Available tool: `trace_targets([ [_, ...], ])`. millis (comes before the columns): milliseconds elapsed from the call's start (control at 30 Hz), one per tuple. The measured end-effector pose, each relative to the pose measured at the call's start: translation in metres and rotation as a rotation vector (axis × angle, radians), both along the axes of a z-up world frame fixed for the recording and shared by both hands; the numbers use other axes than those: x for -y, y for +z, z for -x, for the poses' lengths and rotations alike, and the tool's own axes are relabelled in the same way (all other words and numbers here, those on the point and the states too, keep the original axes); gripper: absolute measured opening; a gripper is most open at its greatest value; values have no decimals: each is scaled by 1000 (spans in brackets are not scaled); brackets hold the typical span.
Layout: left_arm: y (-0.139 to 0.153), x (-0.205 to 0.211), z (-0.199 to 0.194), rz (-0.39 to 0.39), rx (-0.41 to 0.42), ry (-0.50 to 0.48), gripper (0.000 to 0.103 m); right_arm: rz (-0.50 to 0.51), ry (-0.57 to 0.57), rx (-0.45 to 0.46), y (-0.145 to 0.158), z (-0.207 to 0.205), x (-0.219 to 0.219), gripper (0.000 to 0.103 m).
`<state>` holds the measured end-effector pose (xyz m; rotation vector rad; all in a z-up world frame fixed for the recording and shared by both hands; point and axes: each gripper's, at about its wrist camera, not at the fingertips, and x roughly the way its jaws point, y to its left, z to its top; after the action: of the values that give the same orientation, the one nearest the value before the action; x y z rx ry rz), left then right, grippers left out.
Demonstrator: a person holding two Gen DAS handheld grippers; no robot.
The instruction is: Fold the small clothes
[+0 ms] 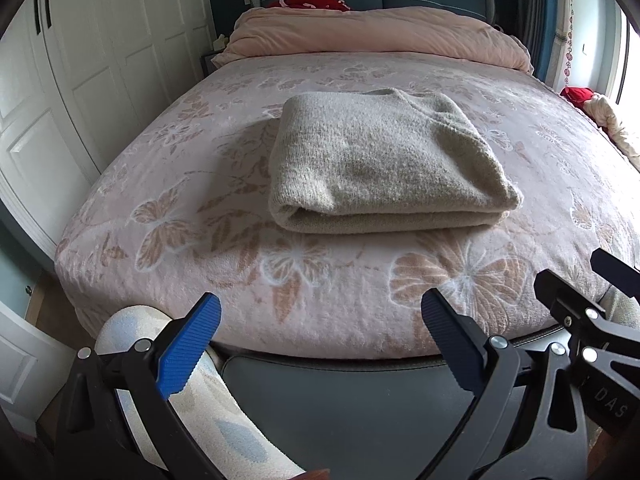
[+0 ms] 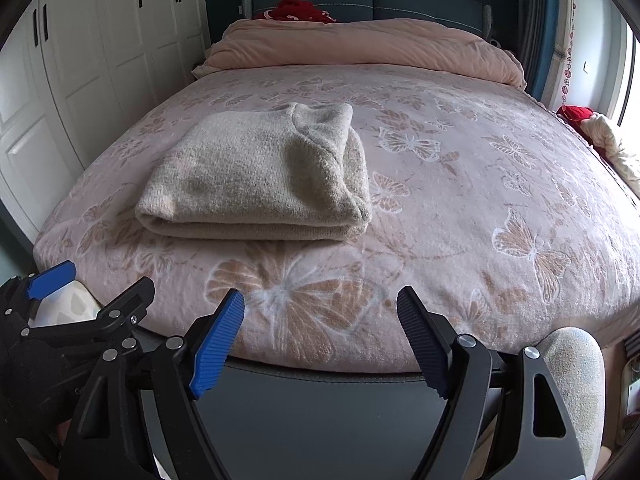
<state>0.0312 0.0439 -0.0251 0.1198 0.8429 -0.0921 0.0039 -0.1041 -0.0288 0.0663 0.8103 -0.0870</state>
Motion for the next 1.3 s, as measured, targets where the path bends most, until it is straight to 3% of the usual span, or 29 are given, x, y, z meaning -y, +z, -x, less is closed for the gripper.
trace_targets([
  [600, -7, -3, -6, 3, -45, 11, 98, -25, -3, -26, -10, -3, 2, 77],
  [1300, -7, 0, -4, -22, -34, 13, 98, -31, -19, -31, -13, -2, 5, 77],
])
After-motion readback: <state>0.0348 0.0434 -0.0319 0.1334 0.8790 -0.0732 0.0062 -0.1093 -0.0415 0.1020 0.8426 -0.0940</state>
